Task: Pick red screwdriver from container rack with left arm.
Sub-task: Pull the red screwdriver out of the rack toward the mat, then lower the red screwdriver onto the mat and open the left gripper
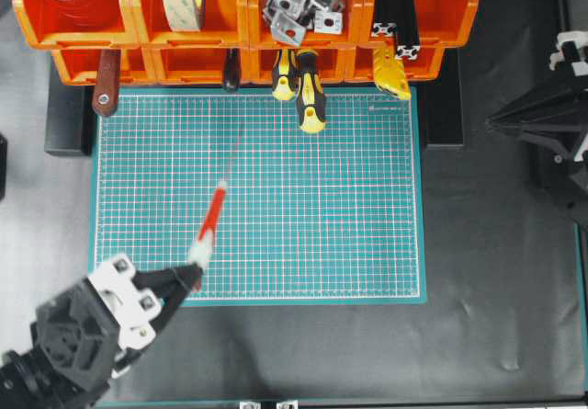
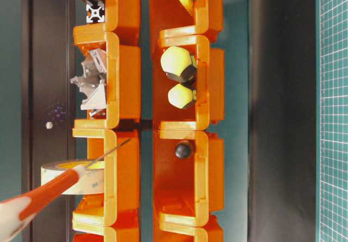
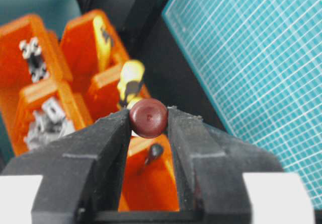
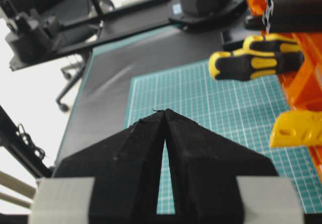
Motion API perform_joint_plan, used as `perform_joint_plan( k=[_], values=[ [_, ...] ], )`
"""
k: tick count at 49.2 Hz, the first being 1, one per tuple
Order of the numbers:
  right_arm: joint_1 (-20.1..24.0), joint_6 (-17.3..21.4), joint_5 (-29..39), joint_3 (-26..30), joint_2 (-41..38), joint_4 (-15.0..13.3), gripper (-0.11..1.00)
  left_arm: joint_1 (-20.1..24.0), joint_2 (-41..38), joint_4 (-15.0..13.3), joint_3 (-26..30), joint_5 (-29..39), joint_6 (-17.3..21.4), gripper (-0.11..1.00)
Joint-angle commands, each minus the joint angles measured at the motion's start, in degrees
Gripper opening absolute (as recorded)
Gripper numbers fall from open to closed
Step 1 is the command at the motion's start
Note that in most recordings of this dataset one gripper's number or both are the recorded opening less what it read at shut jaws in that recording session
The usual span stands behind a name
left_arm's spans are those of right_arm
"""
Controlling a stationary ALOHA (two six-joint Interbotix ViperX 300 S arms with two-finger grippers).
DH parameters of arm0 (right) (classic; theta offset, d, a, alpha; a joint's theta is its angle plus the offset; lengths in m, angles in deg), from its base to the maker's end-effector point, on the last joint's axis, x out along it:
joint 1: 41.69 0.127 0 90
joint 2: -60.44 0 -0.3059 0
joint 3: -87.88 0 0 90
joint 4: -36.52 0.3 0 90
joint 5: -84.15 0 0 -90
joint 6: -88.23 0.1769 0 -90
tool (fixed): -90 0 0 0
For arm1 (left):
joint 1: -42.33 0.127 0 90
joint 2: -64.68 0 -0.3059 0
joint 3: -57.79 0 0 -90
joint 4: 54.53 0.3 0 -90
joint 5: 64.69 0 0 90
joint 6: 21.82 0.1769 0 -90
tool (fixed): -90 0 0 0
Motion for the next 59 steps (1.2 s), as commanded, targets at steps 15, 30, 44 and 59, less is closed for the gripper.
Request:
perform_joint_plan(
  k=[15, 30, 44, 59],
  values=[
    [0.09, 0.09, -6.68, 3.34, -1.41, 0.00, 0.00, 2.99, -1.58, 0.26, -11.78, -14.33, -5.89, 0.25],
    [0.00, 0.26, -5.36, 3.25, -1.85, 0.18, 0.00, 10.63, -1.58, 0.26, -19.78, -27.86, -8.88, 0.25],
    [-0.62, 0.18, -3.96, 3.16, -1.93, 0.18, 0.00, 18.02, -2.02, 0.26, -22.94, -35.95, -9.14, 0.25],
    [-0.62, 0.26, -2.72, 3.16, -1.93, 0.18, 0.00, 20.04, -2.64, -0.09, -23.99, -38.67, -9.14, 0.25]
  ],
)
